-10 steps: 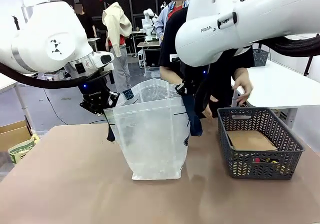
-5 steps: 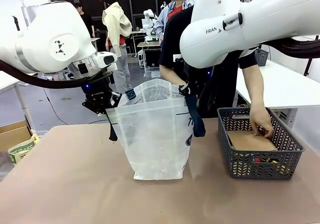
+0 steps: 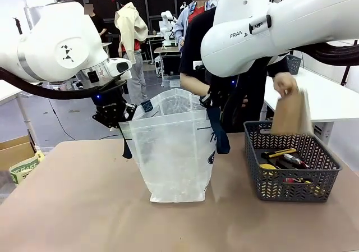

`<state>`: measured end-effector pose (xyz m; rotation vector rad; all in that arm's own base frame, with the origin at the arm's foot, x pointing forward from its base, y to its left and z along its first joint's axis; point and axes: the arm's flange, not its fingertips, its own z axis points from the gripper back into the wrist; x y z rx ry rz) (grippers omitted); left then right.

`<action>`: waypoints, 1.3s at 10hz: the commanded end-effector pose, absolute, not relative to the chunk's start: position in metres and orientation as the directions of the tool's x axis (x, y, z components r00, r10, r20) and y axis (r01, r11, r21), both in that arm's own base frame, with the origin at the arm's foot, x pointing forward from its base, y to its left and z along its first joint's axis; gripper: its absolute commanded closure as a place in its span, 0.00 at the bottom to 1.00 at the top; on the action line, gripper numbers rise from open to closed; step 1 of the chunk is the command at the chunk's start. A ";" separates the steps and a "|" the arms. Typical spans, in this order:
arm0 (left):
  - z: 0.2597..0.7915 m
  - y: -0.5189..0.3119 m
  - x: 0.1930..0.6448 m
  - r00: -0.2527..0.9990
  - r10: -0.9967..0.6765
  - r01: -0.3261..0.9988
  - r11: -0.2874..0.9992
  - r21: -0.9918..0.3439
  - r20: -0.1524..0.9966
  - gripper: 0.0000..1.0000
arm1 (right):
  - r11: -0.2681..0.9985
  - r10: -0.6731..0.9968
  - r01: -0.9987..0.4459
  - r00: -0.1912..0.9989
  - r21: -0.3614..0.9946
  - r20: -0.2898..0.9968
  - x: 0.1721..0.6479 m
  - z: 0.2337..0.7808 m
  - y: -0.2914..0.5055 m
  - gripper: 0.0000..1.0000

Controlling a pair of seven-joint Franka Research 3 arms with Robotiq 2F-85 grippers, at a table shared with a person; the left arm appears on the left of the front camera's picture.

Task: Transfer purchased items from the store into the shopping bag.
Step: Move the Reusable shopping bag to the right side of the table.

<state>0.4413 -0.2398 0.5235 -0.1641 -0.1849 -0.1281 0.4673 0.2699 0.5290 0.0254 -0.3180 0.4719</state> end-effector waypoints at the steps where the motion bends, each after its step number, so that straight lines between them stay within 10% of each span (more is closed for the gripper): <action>1: 0.523 -0.236 0.440 0.976 -0.100 0.129 0.980 -0.149 0.192 1.00 | 0.896 0.433 -0.441 0.849 -0.047 0.303 0.468 0.529 0.268 1.00; 13: 0.523 -0.236 0.440 0.976 -0.100 0.129 0.980 -0.149 0.192 1.00 | 0.896 0.433 -0.441 0.849 -0.047 0.303 0.468 0.529 0.268 1.00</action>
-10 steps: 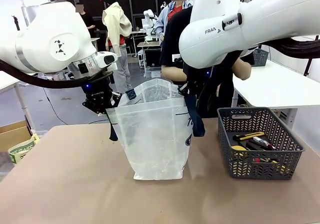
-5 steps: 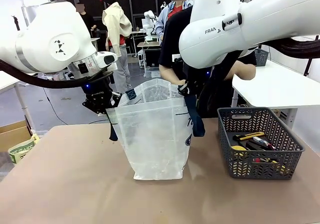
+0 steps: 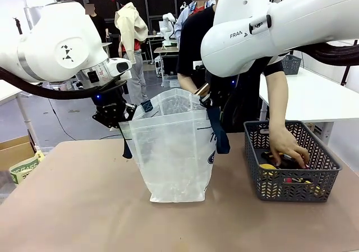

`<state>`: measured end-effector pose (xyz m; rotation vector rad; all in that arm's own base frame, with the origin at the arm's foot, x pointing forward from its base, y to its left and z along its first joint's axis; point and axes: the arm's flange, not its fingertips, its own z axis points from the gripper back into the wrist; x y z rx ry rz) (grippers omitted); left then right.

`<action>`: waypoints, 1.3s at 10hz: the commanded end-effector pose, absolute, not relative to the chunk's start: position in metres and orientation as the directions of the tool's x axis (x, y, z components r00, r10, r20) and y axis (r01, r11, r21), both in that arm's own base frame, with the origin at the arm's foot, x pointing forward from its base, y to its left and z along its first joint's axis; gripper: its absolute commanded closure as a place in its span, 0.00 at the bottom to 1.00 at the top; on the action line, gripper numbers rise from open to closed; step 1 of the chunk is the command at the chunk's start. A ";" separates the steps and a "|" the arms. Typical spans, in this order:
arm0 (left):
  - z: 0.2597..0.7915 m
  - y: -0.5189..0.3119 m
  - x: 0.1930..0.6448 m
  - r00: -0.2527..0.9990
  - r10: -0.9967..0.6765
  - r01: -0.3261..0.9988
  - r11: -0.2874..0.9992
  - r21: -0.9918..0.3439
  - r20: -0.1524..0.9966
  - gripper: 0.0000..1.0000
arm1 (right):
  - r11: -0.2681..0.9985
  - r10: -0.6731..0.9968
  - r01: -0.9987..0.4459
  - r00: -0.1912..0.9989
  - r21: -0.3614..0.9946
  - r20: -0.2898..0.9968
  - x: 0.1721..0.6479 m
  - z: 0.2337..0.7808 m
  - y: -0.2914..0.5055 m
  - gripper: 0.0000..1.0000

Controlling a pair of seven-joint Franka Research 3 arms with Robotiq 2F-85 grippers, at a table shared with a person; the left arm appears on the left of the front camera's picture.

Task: Transfer purchased items from the store into the shopping bag.
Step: Move the Reusable shopping bag to the right side of the table.

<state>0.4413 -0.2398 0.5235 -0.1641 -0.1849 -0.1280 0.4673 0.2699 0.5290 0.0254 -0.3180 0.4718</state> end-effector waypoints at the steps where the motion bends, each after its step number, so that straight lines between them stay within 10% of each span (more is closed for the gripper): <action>1: 0.523 -0.236 0.440 0.976 -0.100 0.129 0.980 -0.149 0.192 1.00 | 0.896 0.433 -0.441 0.849 -0.047 0.303 0.468 0.529 0.268 1.00; 13: 0.523 -0.236 0.440 0.976 -0.100 0.129 0.980 -0.149 0.192 1.00 | 0.896 0.433 -0.441 0.849 -0.047 0.303 0.468 0.529 0.268 1.00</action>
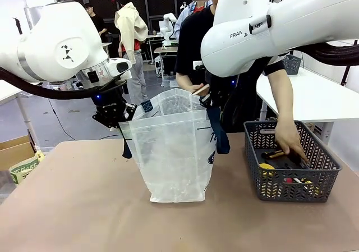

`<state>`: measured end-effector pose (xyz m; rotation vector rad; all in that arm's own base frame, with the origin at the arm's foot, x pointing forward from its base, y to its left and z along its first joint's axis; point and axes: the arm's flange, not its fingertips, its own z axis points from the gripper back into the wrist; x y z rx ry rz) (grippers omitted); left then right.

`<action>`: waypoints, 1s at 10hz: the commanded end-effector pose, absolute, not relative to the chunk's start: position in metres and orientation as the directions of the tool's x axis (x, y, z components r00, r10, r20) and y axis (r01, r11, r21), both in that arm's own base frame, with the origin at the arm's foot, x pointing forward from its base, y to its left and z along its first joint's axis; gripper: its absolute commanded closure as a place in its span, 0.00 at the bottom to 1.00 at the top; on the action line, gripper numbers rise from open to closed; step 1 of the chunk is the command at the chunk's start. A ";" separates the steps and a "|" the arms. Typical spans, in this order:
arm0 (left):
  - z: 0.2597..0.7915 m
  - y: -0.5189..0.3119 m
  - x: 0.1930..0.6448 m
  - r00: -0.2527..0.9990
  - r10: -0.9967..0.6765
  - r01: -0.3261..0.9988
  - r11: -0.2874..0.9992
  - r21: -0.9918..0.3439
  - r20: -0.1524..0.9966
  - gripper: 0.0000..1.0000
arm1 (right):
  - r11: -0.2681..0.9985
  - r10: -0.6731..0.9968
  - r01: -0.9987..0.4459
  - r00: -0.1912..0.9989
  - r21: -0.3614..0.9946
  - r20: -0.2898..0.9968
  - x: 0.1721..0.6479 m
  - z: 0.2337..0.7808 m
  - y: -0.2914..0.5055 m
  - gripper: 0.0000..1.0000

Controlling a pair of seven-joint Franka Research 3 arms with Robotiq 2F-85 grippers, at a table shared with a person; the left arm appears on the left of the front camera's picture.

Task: Transfer purchased items from the store into the shopping bag.
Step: Move the Reusable shopping bag to the right side of the table.

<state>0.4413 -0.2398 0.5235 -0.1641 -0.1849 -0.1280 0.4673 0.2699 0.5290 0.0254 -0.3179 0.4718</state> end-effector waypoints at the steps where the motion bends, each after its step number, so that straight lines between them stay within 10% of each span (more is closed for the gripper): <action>1: 0.523 -0.236 0.440 0.976 -0.100 0.129 0.980 -0.149 0.192 1.00 | 0.896 0.433 -0.441 0.849 -0.047 0.303 0.468 0.529 0.268 1.00; 10: 0.524 -0.240 0.441 0.975 -0.111 0.141 0.978 -0.150 0.193 1.00 | 0.901 0.423 -0.432 0.849 -0.046 0.316 0.467 0.529 0.271 1.00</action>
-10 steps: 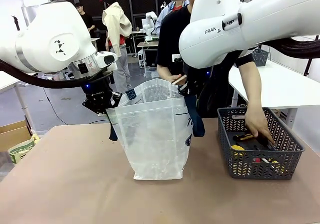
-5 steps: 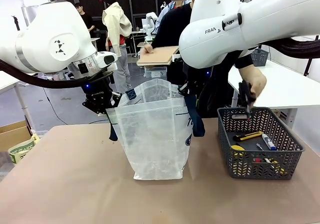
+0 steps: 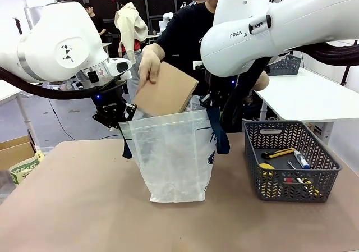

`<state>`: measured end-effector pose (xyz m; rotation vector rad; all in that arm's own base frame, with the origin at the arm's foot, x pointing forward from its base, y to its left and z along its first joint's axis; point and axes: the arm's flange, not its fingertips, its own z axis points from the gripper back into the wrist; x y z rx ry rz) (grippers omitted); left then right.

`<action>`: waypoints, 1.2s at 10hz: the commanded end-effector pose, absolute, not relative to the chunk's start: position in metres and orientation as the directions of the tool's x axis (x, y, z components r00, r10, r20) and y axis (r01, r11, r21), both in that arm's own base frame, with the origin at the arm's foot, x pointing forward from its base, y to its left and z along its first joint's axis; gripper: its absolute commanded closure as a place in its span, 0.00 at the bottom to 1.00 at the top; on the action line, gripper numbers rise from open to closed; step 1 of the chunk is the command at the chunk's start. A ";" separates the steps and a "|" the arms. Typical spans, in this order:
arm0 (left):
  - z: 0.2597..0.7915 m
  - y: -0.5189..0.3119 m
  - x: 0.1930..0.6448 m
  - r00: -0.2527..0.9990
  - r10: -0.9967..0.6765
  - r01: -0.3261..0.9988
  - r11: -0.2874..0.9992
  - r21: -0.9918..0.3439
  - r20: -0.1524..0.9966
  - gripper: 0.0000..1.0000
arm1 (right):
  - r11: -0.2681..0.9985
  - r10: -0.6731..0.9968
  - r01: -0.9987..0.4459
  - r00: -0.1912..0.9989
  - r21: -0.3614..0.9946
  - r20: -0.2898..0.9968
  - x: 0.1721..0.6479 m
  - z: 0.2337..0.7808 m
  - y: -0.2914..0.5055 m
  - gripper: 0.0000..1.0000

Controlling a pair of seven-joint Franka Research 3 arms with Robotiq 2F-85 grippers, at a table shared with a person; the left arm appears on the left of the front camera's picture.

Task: Transfer purchased items from the store into the shopping bag.
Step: Move the Reusable shopping bag to the right side of the table.

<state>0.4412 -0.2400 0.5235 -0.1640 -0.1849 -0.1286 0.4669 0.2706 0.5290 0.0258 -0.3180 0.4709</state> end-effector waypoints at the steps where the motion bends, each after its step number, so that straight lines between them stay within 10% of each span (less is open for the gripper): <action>1: 0.524 -0.241 0.441 0.977 -0.089 0.120 0.981 -0.151 0.196 1.00 | 0.915 0.392 -0.401 0.864 -0.039 0.316 0.466 0.529 0.270 1.00; 12: 0.530 -0.226 0.444 0.976 0.062 -0.019 0.980 -0.198 0.210 1.00 | 0.965 0.253 -0.260 0.910 -0.023 0.328 0.465 0.531 0.265 1.00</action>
